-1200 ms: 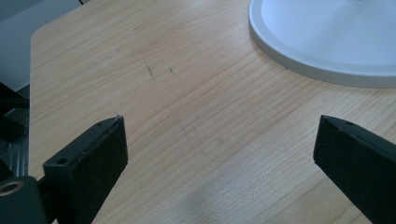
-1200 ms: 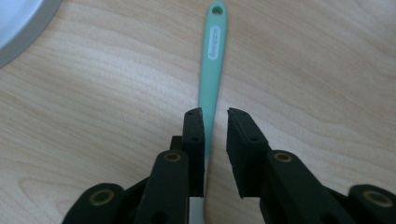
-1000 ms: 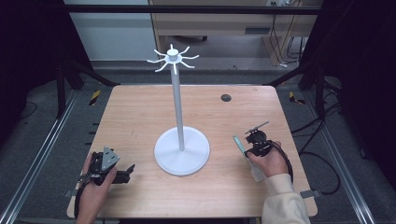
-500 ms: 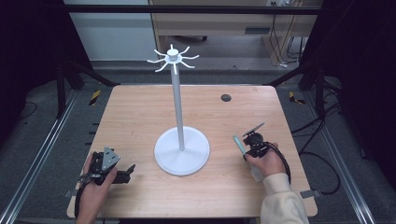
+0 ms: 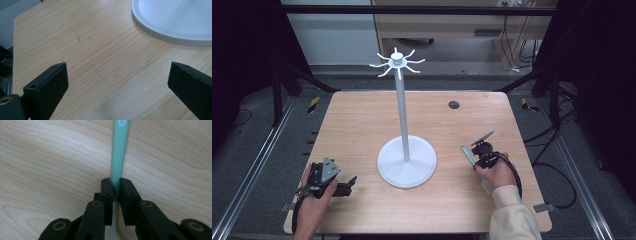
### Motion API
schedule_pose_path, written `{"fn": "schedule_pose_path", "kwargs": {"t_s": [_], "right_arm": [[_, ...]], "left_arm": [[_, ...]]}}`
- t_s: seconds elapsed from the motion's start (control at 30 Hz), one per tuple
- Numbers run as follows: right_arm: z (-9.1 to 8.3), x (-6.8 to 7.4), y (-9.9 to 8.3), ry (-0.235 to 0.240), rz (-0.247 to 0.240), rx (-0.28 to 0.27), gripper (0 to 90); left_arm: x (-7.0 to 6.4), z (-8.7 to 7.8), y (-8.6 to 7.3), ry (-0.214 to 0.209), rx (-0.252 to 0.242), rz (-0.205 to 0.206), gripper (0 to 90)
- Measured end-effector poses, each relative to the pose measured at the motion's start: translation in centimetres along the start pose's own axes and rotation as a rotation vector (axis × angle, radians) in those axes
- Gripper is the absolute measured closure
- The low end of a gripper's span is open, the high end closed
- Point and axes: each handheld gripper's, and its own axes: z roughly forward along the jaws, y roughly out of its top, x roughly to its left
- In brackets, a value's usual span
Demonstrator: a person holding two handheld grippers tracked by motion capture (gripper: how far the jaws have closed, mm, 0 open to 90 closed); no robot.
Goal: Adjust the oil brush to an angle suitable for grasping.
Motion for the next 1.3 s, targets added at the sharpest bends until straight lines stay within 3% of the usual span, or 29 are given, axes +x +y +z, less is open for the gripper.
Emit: {"fn": "schedule_pose_path", "kwargs": {"t_s": [0.53,0.7,1.3], "right_arm": [[-3.2,-0.5,0.2,0.027,0.033,-0.171,82.4],[-4.1,-0.5,0.3,0.036,0.013,-0.235,82.4],[-6.3,0.5,0.9,0.063,-0.023,-0.369,82.4]], "left_arm": [[-0.1,0.0,0.1,-0.002,-0.002,0.004,2.6],[-0.1,0.0,0.1,-0.003,0.003,0.008,2.6],[-0.1,0.0,0.1,0.000,-0.004,0.002,2.6]]}}
